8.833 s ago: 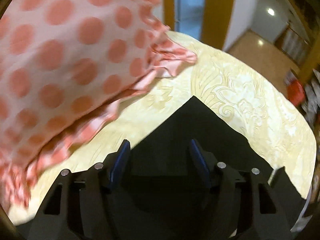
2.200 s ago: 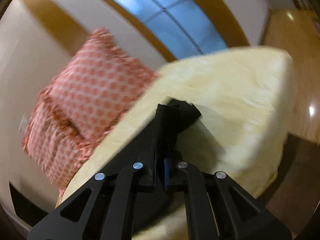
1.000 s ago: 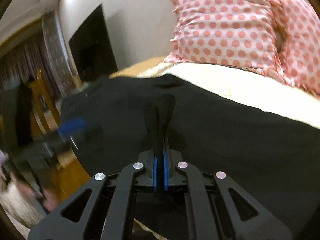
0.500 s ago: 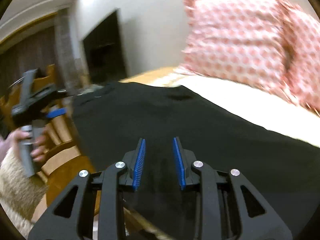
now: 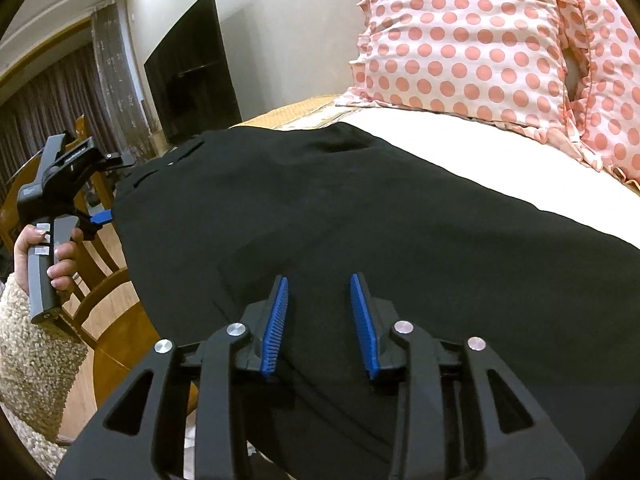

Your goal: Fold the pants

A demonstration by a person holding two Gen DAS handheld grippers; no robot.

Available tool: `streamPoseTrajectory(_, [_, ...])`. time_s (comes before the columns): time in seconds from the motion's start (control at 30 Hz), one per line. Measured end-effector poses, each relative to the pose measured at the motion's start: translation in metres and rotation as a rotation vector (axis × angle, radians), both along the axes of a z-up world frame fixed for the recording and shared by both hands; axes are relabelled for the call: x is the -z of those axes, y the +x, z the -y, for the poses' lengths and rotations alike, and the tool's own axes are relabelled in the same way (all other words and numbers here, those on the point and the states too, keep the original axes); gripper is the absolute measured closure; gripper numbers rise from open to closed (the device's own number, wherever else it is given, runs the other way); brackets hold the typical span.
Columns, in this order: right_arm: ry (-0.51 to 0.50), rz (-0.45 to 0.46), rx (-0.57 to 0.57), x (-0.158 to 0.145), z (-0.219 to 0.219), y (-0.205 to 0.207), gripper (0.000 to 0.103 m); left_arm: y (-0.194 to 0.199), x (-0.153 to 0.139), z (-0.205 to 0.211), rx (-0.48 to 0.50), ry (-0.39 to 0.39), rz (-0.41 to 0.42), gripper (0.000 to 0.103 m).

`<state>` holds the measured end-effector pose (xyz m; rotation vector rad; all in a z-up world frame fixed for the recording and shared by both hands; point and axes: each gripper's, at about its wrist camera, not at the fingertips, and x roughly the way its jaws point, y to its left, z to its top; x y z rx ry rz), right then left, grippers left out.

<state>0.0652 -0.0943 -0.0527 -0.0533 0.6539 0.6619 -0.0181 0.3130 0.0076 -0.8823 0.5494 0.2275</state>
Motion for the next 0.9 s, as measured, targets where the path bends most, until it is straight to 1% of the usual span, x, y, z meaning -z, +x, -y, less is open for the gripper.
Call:
streamPoseTrajectory(0.13, [0.008,-0.001,-0.005,0.0,0.0,-0.001,0.067,0.004,-0.014,0.008,0.018,0.047,0.024,0.005])
streamPoseTrajectory(0.2, [0.01,0.002,-0.005,0.0,0.0,-0.001,0.066,0.007,-0.016,0.008,0.022,0.051,0.027,0.005])
streamPoseTrajectory(0.37, [0.015,0.007,-0.009,0.001,0.0,-0.003,0.066,0.012,-0.012,0.001,-0.013,0.002,0.012,0.006])
streamPoseTrajectory(0.43, [0.017,0.011,-0.009,0.001,0.0,-0.003,0.066,0.014,-0.01,-0.004,-0.044,-0.02,0.01,0.01])
streamPoseTrajectory(0.47, [0.019,0.012,-0.008,0.001,0.0,-0.003,0.066,0.014,-0.009,-0.007,-0.057,-0.029,0.013,0.015])
streamPoseTrajectory(0.5, [0.022,0.013,-0.008,0.002,0.0,-0.004,0.066,0.015,-0.007,-0.01,-0.083,-0.035,0.009,0.026])
streamPoseTrajectory(0.53, [0.027,0.012,-0.008,0.002,0.001,-0.004,0.065,0.016,-0.006,-0.013,-0.097,-0.036,-0.003,0.033])
streamPoseTrajectory(0.6, [0.046,0.006,-0.008,0.002,0.003,-0.005,0.062,0.019,-0.002,-0.019,-0.129,-0.041,-0.044,0.066])
streamPoseTrajectory(0.67, [0.065,0.001,-0.004,0.001,0.007,-0.007,0.053,0.021,0.001,-0.024,-0.129,-0.035,-0.069,0.075])
streamPoseTrajectory(0.7, [0.072,0.004,0.004,0.0,0.011,-0.009,0.052,0.022,0.0,-0.023,-0.127,-0.021,-0.073,0.08])
streamPoseTrajectory(0.73, [0.078,0.006,0.009,-0.001,0.015,-0.01,0.051,0.023,-0.005,-0.022,-0.12,0.007,-0.075,0.081])
streamPoseTrajectory(0.83, [0.124,0.006,0.041,-0.006,0.036,-0.013,0.049,0.029,-0.025,-0.007,-0.095,0.129,-0.079,0.085])
streamPoseTrajectory(0.87, [0.143,0.007,0.057,-0.008,0.044,-0.014,0.047,0.032,-0.036,0.001,-0.08,0.178,-0.069,0.086])
streamPoseTrajectory(0.9, [0.159,0.012,0.081,-0.01,0.055,-0.016,0.046,0.033,-0.045,0.006,-0.065,0.21,-0.058,0.087])
